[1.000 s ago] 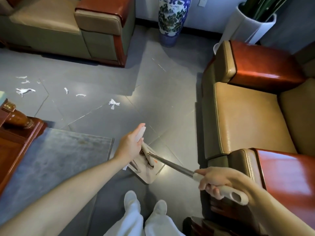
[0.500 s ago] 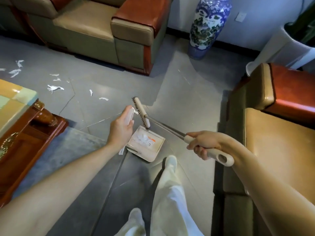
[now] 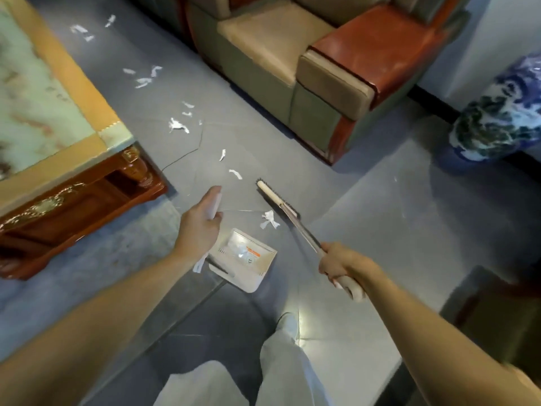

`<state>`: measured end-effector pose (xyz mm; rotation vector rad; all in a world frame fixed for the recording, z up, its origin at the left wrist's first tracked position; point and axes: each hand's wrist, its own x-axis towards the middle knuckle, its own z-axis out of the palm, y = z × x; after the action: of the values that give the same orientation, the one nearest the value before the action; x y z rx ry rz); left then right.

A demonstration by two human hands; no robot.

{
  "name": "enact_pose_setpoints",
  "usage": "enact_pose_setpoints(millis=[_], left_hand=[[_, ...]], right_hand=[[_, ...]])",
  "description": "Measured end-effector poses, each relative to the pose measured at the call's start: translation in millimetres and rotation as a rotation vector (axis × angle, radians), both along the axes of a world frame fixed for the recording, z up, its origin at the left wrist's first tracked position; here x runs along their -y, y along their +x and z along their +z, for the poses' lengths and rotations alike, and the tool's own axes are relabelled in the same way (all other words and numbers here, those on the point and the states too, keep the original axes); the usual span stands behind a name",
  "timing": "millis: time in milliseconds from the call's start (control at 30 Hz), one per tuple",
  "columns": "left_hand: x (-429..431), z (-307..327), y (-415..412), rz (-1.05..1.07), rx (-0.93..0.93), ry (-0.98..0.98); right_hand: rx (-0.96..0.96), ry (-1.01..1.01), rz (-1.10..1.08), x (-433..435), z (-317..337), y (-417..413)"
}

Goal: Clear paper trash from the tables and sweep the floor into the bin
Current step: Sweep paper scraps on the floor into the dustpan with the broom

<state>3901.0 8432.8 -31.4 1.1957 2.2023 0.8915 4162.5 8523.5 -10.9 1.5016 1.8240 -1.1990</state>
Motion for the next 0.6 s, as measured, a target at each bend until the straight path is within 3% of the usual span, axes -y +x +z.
enact_pose_setpoints(millis=[200,400,600], left_hand=[[-24,10,-14,0.112,0.123,-0.086],[-37,12,-15,0.187,0.131,-0.057],[-77,13,-35,0.272,0.116,-0.005]], right_hand=[[0.017,-0.215,0.204,-8,-7,-20],[-0.042,-0.548,-0.232,-65,34,-4],[-0.070,-0.424,-0.150,-123,67,-44]])
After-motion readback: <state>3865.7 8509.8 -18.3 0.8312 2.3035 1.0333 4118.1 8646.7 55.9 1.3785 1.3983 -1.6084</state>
